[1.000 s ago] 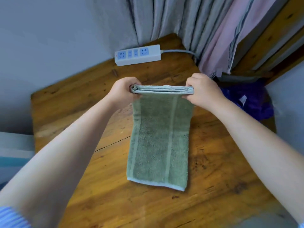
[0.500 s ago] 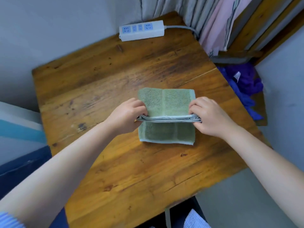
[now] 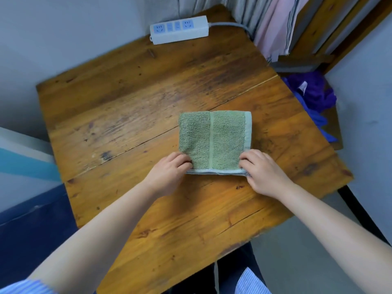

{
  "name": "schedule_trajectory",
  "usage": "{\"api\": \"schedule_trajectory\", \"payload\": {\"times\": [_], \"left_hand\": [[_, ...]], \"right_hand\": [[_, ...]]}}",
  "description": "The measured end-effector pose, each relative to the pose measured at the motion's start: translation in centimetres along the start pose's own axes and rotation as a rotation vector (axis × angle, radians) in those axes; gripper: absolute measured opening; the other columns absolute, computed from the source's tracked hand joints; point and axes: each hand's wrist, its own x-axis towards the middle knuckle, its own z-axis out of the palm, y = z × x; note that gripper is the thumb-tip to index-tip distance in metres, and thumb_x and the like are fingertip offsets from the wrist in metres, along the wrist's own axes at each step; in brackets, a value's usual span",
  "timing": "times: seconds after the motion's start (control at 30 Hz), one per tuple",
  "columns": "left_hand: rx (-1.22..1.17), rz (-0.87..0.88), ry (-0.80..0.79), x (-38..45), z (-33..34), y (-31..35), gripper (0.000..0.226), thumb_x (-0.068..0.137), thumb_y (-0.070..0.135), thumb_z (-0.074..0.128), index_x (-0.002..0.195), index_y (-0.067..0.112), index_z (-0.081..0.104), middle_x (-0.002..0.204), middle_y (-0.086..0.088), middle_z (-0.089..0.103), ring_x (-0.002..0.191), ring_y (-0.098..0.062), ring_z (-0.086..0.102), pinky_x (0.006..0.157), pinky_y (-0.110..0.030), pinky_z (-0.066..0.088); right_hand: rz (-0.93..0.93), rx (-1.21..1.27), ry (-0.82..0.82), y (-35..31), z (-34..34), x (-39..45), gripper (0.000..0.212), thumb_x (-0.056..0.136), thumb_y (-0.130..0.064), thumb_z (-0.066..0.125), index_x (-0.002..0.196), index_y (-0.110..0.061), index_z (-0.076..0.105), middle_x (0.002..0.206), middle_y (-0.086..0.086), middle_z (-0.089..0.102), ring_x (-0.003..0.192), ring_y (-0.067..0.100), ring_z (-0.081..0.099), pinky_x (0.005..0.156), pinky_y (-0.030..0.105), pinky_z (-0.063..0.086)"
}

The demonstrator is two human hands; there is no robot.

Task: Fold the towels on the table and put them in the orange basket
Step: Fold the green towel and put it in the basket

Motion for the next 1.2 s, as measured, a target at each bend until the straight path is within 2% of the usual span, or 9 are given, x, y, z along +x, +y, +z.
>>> {"api": "schedule_trajectory", "payload": {"times": [0.1,0.17,0.27,0.37,0.5,0.6,0.83,1.03,1.2], "left_hand": [[0.0,-0.051,-0.064,-0.5,0.4,0.3,0.044,0.044,-0.001,0.08,0.087,0.001,0.071,0.095,-0.015,0.071,0.088,-0.033,0.068,0.063,-0.042,0.059],[-0.051,-0.088,-0.013,-0.4,0.1,0.4,0.034,0.057,0.004,0.066,0.091,0.002,0.07,0.098,-0.015,0.07,0.092,-0.034,0.067,0.068,-0.044,0.058],[-0.094,-0.187,0.224,1.7,-0.8,0.9,0.038,0.072,0.009,0.04,0.093,-0.004,0.068,0.102,-0.02,0.068,0.096,-0.039,0.064,0.079,-0.049,0.054],[-0.087,-0.361,0.38,6.0,-1.4,1.5,0.04,0.077,0.006,0.039,0.103,-0.01,0.064,0.113,-0.027,0.063,0.108,-0.047,0.057,0.088,-0.058,0.045],[-0.166,-0.682,0.227,9.7,0.2,0.9,0.046,0.095,0.015,0.039,0.139,0.004,0.035,0.151,-0.016,0.026,0.142,-0.032,0.017,0.114,-0.044,0.016],[-0.08,-0.723,0.084,9.8,2.7,-0.2,0.054,0.098,0.034,0.029,0.147,0.016,0.016,0.157,-0.004,0.006,0.145,-0.022,-0.001,0.116,-0.039,0.002],[-0.135,-0.741,0.037,10.2,3.9,-1.0,0.06,0.092,0.042,0.027,0.146,0.018,0.019,0.156,-0.002,0.012,0.145,-0.023,0.003,0.116,-0.044,0.008],[-0.28,-0.729,0.089,9.0,2.7,-1.1,0.059,0.095,0.033,0.043,0.146,0.017,0.016,0.156,-0.008,0.004,0.144,-0.022,-0.005,0.116,-0.039,0.001],[-0.235,-0.945,0.195,5.5,1.7,0.7,0.056,0.087,0.027,0.058,0.134,0.003,0.042,0.14,-0.02,0.041,0.129,-0.035,0.038,0.106,-0.042,0.032]], "right_hand": [[0.055,0.02,-0.133,0.2,0.2,-0.7,0.037,0.061,0.001,0.075,0.097,-0.001,0.065,0.107,0.015,0.064,0.106,0.034,0.06,0.089,0.047,0.047],[0.062,0.043,-0.154,0.5,-0.3,-0.6,0.035,0.069,-0.014,0.074,0.102,-0.005,0.065,0.111,0.011,0.063,0.11,0.029,0.058,0.096,0.045,0.042],[0.047,0.054,0.074,0.5,-1.4,1.3,0.021,0.068,-0.01,0.065,0.088,-0.001,0.069,0.091,0.013,0.07,0.088,0.03,0.068,0.085,0.048,0.048],[0.087,0.045,0.232,0.3,-2.0,5.4,0.027,0.069,0.003,0.056,0.094,0.005,0.068,0.098,0.02,0.069,0.097,0.037,0.065,0.089,0.055,0.045],[0.197,0.054,0.013,0.5,-1.2,9.8,0.043,0.093,-0.01,0.038,0.137,-0.007,0.038,0.148,0.012,0.032,0.141,0.028,0.021,0.115,0.048,0.007],[0.165,-0.018,-0.132,1.6,0.6,11.2,0.052,0.098,-0.032,0.027,0.146,-0.019,0.014,0.157,0.001,0.006,0.144,0.02,-0.002,0.113,0.044,-0.011],[0.287,-0.03,-0.24,5.5,1.9,10.3,0.062,0.092,-0.052,0.017,0.146,-0.024,0.006,0.157,-0.002,0.004,0.144,0.021,-0.004,0.112,0.048,-0.01],[0.394,-0.011,-0.292,6.4,0.6,9.9,0.061,0.094,-0.048,0.012,0.146,-0.019,-0.002,0.156,0.003,-0.005,0.143,0.023,-0.014,0.111,0.051,-0.014],[0.232,0.072,-0.144,4.5,-1.7,13.0,0.054,0.094,-0.034,0.035,0.141,-0.008,0.027,0.153,0.009,0.021,0.144,0.024,0.004,0.115,0.044,-0.004]]}}
